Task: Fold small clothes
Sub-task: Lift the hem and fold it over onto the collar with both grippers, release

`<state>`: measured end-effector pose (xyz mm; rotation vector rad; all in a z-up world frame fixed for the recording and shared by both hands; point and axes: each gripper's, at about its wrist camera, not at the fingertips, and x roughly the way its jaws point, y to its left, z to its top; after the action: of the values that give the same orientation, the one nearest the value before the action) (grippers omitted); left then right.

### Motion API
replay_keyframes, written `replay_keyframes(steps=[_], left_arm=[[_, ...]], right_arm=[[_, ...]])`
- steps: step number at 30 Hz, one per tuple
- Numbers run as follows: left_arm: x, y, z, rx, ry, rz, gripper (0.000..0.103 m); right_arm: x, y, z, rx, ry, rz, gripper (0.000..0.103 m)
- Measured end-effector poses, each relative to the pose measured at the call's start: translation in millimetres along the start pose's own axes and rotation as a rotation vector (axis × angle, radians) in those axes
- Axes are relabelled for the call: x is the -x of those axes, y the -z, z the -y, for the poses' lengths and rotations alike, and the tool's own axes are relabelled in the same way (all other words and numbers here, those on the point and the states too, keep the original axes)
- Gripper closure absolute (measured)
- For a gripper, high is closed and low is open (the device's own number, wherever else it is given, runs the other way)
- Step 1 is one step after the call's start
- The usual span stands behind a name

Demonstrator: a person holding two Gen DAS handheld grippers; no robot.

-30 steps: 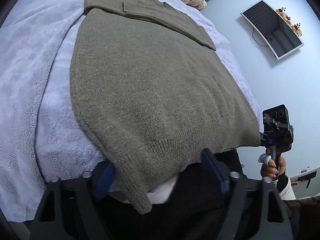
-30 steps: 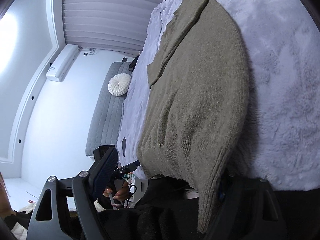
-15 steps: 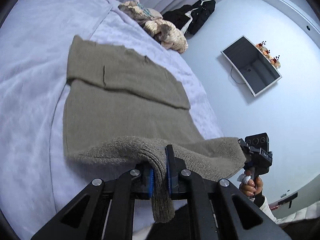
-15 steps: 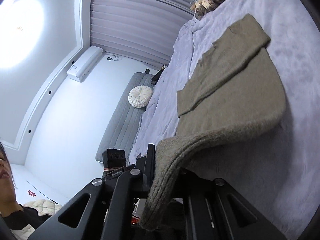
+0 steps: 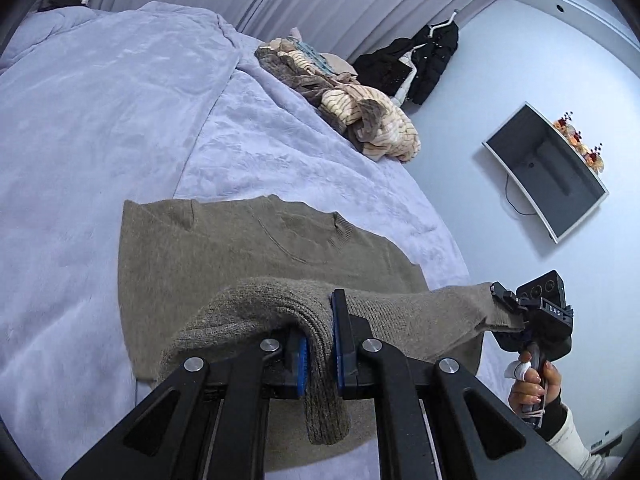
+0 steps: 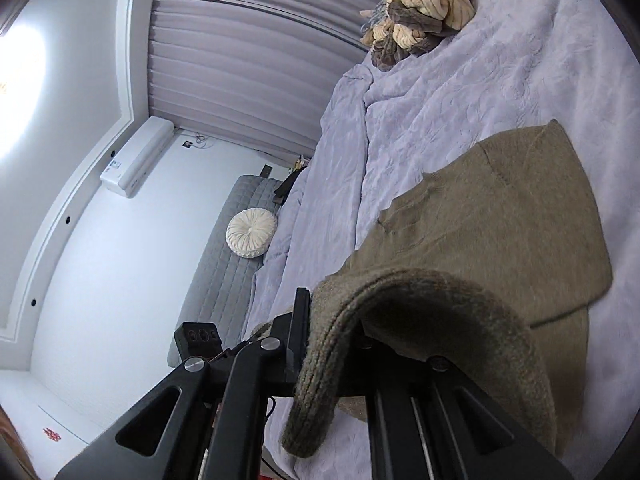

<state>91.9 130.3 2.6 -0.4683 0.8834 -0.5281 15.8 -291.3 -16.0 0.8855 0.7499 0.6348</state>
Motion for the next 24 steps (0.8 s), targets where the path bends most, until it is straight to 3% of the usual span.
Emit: replay_keyframes(steps=[9, 10, 13, 14, 16, 17, 18, 21, 24], left_arm=[[-83, -10, -50, 0.022, -0.164, -0.104, 0.092], [-87, -9, -55, 0.037, -0.17, -0.125, 0.086], [-84, -7, -63, 0.059, -0.157, -0.126, 0.047], [-78, -9, -62, 0.051, -0.155, -0.099, 0.036], [-68, -16, -58, 0.041, -0.137, -0.064, 0.034], [-63, -21, -57, 0.045, -0.123, -0.041, 0.034], [-57, -26, -56, 0.05, -0.127, -0.008, 0.034], [-44, -38, -55, 0.043, -0.188, 0.072, 0.034], [-43, -36, -55, 0.024, -0.163, 0.053, 0.034]], right_arm=[[-78, -43, 74, -0.124, 0.137, -0.063, 0.092], [-82, -44, 81, -0.142, 0.144, -0.064, 0.091], [-86, -45, 91, -0.186, 0.133, -0.074, 0.088], [-85, -47, 91, -0.186, 0.124, -0.07, 0.083], [-82, -54, 91, -0.182, 0.112, -0.04, 0.064], [-80, -59, 91, -0.184, 0.102, -0.023, 0.044], [-76, -65, 91, -0.193, 0.09, 0.012, 0.029], [-62, -82, 93, -0.249, 0.032, 0.126, 0.028], [-54, -86, 88, -0.254, 0.021, 0.155, 0.028]])
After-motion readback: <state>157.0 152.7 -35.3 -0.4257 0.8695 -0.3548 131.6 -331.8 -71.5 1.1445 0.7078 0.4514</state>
